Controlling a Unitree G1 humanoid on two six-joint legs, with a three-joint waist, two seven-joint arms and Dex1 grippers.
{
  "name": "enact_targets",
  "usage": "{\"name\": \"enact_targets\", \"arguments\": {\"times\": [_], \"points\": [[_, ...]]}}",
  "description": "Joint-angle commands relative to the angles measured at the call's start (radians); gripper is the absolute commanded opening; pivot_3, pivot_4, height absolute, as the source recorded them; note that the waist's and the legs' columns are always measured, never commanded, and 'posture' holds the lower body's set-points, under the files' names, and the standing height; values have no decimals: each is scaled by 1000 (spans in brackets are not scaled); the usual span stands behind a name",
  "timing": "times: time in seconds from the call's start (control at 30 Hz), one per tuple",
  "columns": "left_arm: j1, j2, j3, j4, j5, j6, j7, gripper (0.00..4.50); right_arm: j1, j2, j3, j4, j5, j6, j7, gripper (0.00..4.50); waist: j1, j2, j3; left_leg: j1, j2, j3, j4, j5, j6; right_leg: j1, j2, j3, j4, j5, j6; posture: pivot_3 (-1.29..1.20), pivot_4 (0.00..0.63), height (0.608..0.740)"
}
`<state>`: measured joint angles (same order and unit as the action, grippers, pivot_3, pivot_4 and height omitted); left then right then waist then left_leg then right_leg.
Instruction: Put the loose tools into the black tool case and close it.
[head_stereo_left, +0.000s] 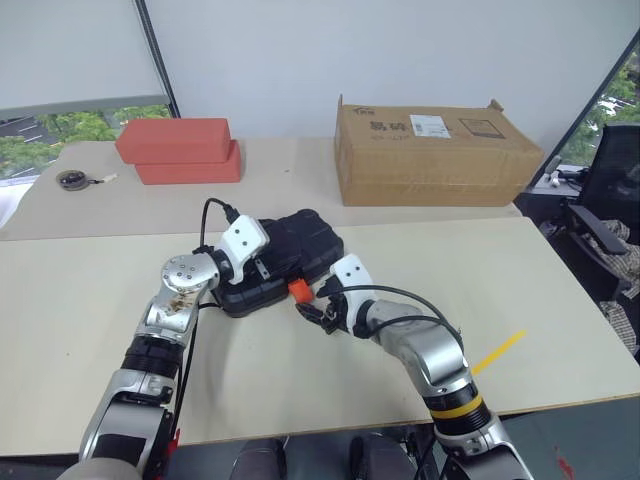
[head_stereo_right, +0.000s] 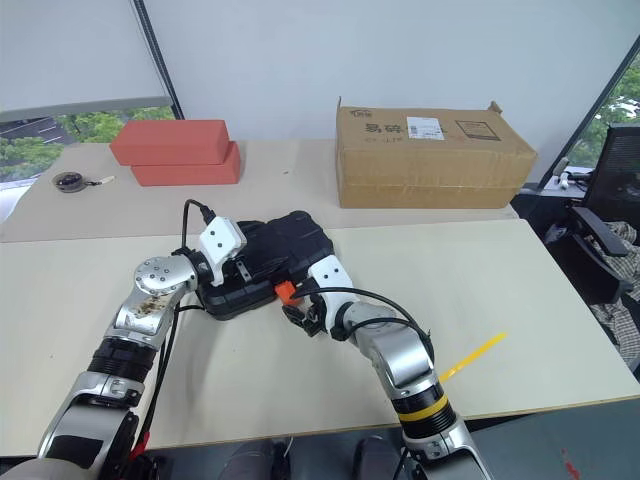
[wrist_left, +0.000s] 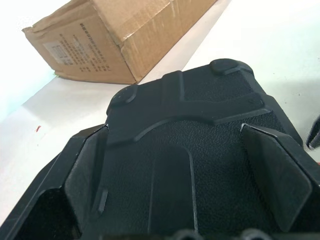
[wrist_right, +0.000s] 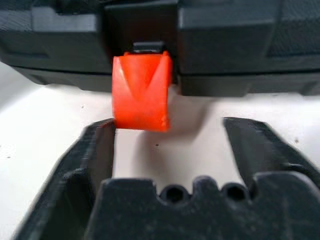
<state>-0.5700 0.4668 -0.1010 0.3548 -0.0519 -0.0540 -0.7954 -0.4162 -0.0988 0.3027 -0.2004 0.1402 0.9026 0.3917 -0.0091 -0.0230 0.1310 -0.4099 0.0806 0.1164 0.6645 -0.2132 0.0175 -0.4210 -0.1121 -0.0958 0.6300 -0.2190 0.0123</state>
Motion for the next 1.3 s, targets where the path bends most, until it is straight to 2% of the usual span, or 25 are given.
{"name": "enact_targets", "arguments": {"times": [0.03, 0.13, 0.17, 0.47, 0.63, 0.97, 1.03, 1.1, 1.3], "points": [[52, -1, -40, 35, 30, 54, -13, 4500, -26, -3, -6, -29, -4, -25, -9, 2282, 0, 0, 0, 0, 0, 0, 0, 0, 0, 0, 0, 0, 0, 0, 0, 0, 150, 713], [53, -1, -40, 37, 31, 57, -11, 4500, -31, -3, -2, -44, 1, -31, -6, 1308, 0, 0, 0, 0, 0, 0, 0, 0, 0, 0, 0, 0, 0, 0, 0, 0, 150, 713], [54, -1, -40, 40, 31, 56, -10, 4500, -32, -6, 3, -49, -2, -42, -5, 1205, 0, 0, 0, 0, 0, 0, 0, 0, 0, 0, 0, 0, 0, 0, 0, 0, 150, 713], [53, -5, -36, 58, 26, 64, -11, 4500, 9, -29, 38, -88, -46, -218, -25, 1203, 1, 0, 0, 0, 0, 0, 0, 0, 0, -1, 0, 0, -1, 0, 0, 0, 150, 713], [49, -6, -38, 66, 23, 63, -12, 4500, 9, -5, 37, -54, -64, -291, -43, 1199, 1, 0, 0, -1, 0, -1, 0, 0, 0, -1, 0, 0, -1, 0, 0, 0, 150, 713], [48, -9, -39, 69, 21, 62, -13, 4500, -43, 8, 65, 19, -80, -211, -26, 1195, -1, 0, 0, -1, 1, -1, 0, 0, 0, -1, 0, 0, -1, 0, 0, 0, 150, 713], [50, -10, -38, 66, 20, 63, -12, 4500, -38, 10, 55, 11, -77, -199, -32, 2201, -1, 0, 0, 0, 1, -1, 0, 0, 0, -2, 0, 0, -1, 0, 0, 0, 150, 713], [53, -9, -37, 64, 20, 64, -12, 4500, -29, -4, 47, -12, -63, -164, -17, 2818, -1, 0, 0, 0, 1, -1, 0, 0, 0, -2, 0, 0, -1, 0, 0, 0, 150, 713], [62, -8, -35, 61, 18, 63, -10, 4500, -19, -79, 33, -127, -4, -8, 57, 2818, 0, 0, 0, -1, 1, -1, 0, -1, 1, -2, -1, 0, -3, 0, 0, 0, 150, 713]]}}
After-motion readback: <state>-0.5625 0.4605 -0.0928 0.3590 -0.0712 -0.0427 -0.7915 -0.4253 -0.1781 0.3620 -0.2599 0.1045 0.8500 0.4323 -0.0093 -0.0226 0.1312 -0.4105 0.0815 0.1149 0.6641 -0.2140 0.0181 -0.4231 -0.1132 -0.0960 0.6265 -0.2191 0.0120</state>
